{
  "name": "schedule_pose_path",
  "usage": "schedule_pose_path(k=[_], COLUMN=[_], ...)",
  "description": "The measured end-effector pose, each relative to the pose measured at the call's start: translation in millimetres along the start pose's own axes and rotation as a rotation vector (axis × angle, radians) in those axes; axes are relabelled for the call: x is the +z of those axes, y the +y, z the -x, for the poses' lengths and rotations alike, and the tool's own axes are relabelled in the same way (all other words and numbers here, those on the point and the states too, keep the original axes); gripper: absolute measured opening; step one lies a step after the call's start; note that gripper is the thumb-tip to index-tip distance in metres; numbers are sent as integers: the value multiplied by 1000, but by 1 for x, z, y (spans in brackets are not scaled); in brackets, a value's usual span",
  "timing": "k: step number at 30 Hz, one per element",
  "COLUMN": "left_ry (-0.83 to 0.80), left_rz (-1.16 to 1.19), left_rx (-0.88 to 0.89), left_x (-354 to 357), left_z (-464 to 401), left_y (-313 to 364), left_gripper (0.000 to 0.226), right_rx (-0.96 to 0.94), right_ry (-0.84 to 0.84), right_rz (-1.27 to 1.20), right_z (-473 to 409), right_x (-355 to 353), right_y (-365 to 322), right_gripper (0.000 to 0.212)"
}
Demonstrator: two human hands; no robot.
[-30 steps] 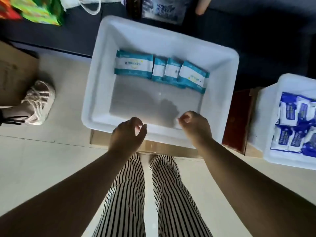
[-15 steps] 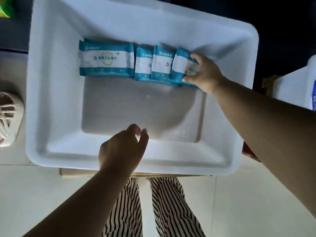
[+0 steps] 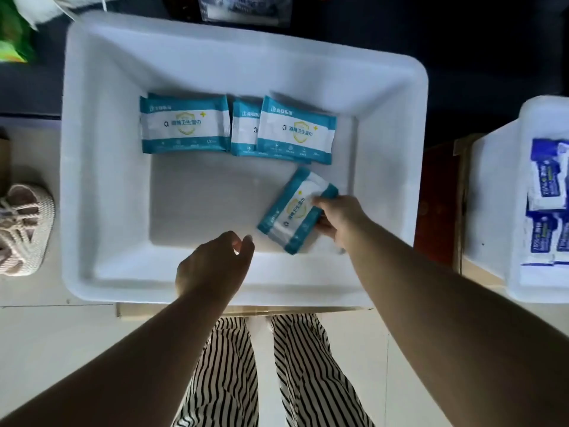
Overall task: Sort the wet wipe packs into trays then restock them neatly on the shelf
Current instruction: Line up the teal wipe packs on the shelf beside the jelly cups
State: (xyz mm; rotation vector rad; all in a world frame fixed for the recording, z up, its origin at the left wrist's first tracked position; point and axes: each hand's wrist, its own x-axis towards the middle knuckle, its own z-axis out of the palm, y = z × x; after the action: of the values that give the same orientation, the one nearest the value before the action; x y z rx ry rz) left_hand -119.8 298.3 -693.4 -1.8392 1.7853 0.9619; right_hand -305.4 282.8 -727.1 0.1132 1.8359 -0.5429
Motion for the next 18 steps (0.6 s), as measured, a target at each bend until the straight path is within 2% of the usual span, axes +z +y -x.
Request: schedule_pose_path(k=[2,5,7,10,11,13,15,18], left_ry=[-11,-31,-121,-312,-328,-247,-94,108], left_rz=[-19,-51,-47,166,241,262,281,432], left_rx=[0,4,23,32,22,77,139,151], left_x=[0,0,-1,-15,-22,-40,-57,-69], left_z=[1,1,-4,-14,-18,-32,-47,-77], left_y=[1,0,-2,4,8,18,33,62], left_gripper=[41,43,44,43,42,40,40,43], right_rx=[51,85,93,58,37,-43,-149,-265], right_ry=[-46,-112,-109,-105,-108,-99,-35,89], right_rz=[-185,-208,-211,-266,-274,-245,-179,-183], right_z=[10,23,29,36,39,44,50,59], right_x=[-2,-9,-15,-24,-27,-35,-43,-54], right_y=[17,29,31,24,21,12,2,-12], right_gripper=[35,20,14,7,5,8,12,10])
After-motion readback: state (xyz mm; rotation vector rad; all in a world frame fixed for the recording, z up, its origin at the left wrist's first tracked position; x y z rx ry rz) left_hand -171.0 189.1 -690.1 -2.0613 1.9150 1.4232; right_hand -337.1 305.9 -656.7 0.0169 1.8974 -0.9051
